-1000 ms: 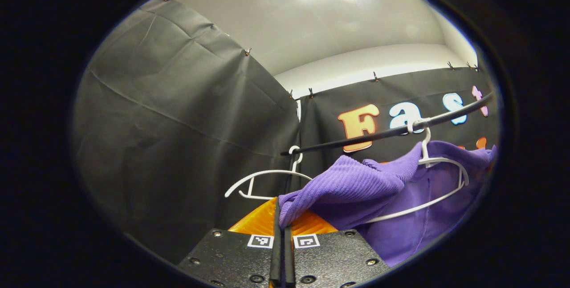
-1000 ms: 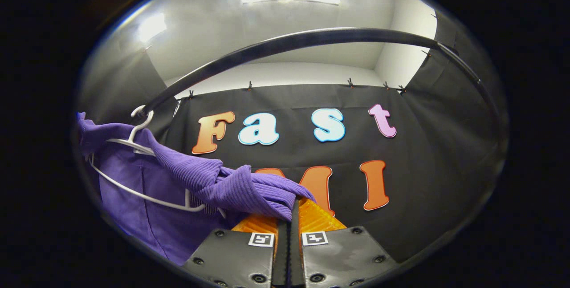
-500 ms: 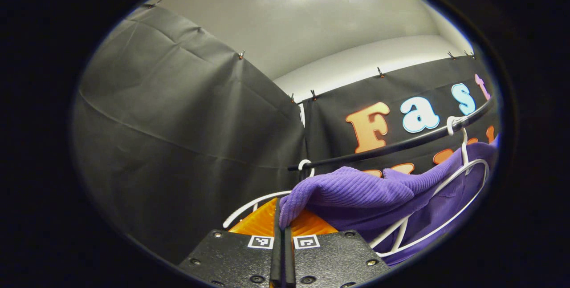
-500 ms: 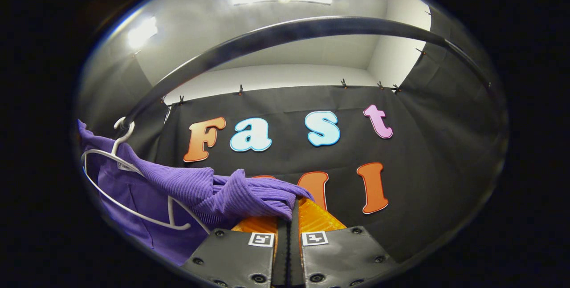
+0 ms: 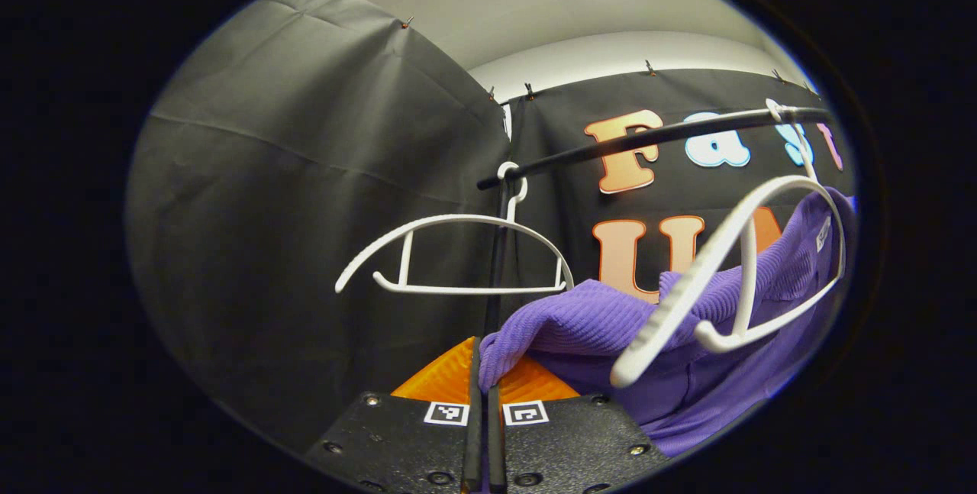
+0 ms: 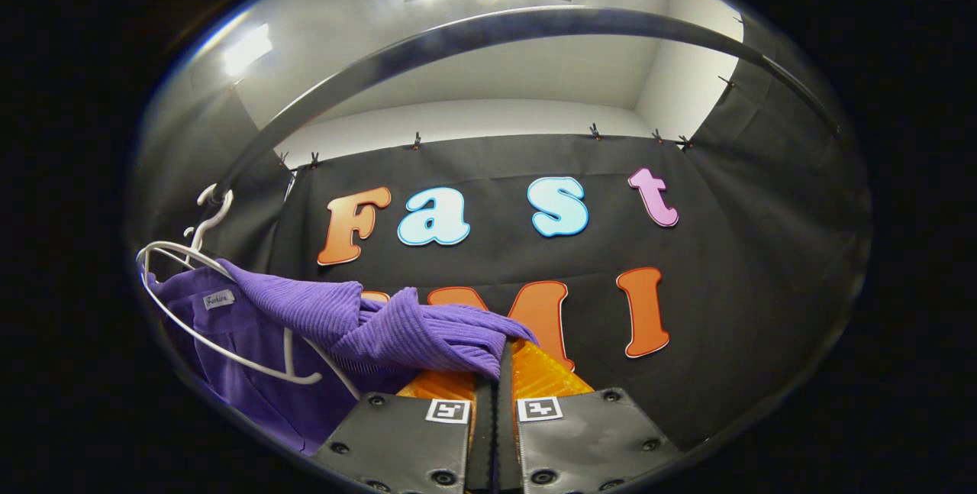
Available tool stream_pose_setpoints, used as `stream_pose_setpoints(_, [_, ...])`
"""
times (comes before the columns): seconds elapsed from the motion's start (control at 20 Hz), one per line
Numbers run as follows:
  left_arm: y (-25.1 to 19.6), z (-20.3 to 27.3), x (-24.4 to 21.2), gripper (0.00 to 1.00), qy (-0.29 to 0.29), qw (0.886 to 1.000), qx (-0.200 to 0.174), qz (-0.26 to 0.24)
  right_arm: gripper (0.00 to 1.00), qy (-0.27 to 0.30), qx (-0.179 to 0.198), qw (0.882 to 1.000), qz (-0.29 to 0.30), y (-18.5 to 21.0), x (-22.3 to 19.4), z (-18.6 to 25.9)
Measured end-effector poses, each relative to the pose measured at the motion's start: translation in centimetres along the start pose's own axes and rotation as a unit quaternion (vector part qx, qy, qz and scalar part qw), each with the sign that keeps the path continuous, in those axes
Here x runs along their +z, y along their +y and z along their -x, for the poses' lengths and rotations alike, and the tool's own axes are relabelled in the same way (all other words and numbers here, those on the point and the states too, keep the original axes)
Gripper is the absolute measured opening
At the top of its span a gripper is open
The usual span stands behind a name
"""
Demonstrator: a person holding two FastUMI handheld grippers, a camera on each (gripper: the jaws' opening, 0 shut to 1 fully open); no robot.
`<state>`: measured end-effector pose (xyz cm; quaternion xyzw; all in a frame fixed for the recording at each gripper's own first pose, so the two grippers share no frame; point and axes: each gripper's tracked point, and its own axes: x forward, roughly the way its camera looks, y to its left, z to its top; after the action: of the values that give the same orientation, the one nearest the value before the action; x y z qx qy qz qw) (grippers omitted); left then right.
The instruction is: Grasp the clothes on the hanger with both hands and then place them into the laundry hamper below.
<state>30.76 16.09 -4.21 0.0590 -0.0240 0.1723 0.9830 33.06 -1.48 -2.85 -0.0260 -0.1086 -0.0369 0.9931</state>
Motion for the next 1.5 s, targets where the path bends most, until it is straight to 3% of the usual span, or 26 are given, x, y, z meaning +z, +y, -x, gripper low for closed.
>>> stream_pose_setpoints(0.2, [-0.6,1.4,-2.7,0.05,0.023,1.000,-0.011,0.009,0.09,0.011,-0.003,1.000,0.007,-0.2,-1.5,-2.3])
stream_pose_setpoints(0.45, [-0.7,3.0,-5.0,0.03,0.040,0.999,-0.023,-0.016,0.09,0.012,-0.006,0.999,0.032,-0.1,-2.6,-2.6])
stream_pose_setpoints(0.75, [-0.9,5.7,-7.3,0.03,0.056,0.998,-0.032,-0.005,0.10,0.021,0.006,0.998,0.054,0.2,-4.5,-3.3])
stream_pose_setpoints(1.2, [-0.9,7.3,-9.6,0.03,0.077,0.996,-0.039,-0.006,0.10,0.078,0.025,0.989,0.123,1.6,-12.6,-5.0])
stream_pose_setpoints(1.3, [-0.6,7.6,-10.4,0.03,0.085,0.996,-0.032,-0.001,0.10,0.104,0.013,0.988,0.110,0.3,-14.4,-4.8])
stream_pose_setpoints(1.35, [-0.3,7.6,-10.8,0.03,0.089,0.995,-0.034,0.006,0.05,0.111,0.012,0.989,0.093,0.1,-14.8,-4.7])
stream_pose_setpoints(1.4, [-0.6,7.9,-11.2,0.03,0.094,0.994,-0.045,0.015,0.10,0.118,0.016,0.990,0.076,0.1,-15.2,-4.3])
stream_pose_setpoints(1.5, [-0.6,8.8,-11.7,0.03,0.096,0.994,-0.044,0.005,0.10,0.120,0.011,0.989,0.081,-0.9,-15.4,-3.9])
